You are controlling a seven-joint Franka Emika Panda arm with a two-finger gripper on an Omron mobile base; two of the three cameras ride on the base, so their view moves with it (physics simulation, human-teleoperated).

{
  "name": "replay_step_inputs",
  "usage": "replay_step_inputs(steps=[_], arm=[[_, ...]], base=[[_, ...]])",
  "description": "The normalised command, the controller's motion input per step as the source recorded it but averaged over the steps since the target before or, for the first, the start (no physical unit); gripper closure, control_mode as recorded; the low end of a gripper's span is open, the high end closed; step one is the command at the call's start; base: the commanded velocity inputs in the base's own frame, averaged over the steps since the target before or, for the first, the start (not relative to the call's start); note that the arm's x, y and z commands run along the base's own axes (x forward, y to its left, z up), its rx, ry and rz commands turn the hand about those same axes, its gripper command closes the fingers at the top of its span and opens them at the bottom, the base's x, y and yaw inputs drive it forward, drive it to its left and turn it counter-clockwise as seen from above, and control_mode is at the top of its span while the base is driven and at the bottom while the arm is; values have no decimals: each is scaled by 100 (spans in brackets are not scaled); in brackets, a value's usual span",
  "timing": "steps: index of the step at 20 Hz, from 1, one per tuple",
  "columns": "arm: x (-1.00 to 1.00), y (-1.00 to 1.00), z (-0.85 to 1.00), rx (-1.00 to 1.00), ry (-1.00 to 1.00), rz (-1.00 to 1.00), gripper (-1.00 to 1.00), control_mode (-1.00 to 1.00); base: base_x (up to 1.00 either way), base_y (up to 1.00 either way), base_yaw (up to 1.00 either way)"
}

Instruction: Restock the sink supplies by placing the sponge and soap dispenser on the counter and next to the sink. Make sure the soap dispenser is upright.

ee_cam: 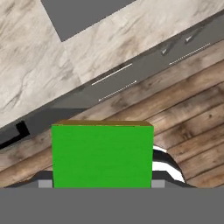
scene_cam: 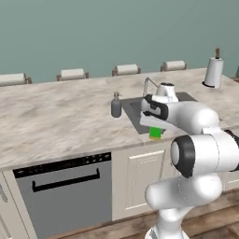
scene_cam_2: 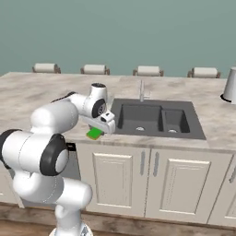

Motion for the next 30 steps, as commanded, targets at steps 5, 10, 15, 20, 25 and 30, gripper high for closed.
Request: replay_step_inputs(steps=[5, 10, 15, 20, 25, 30], arm=[[0, 0, 0, 0, 0, 0, 100, 100], [0, 0, 0, 0, 0, 0, 100, 100], [18, 3, -15, 0, 0, -1, 100, -100], [51, 25, -38, 0, 3, -3, 100, -100], [52, 8, -28, 0, 6, 0, 100, -100], [27, 0, -27, 0, 0, -2, 100, -100]], base=[[57, 43, -12], [26, -1, -1], [2, 0, 0], [0, 0, 0], [0, 0, 0], [0, 0, 0]])
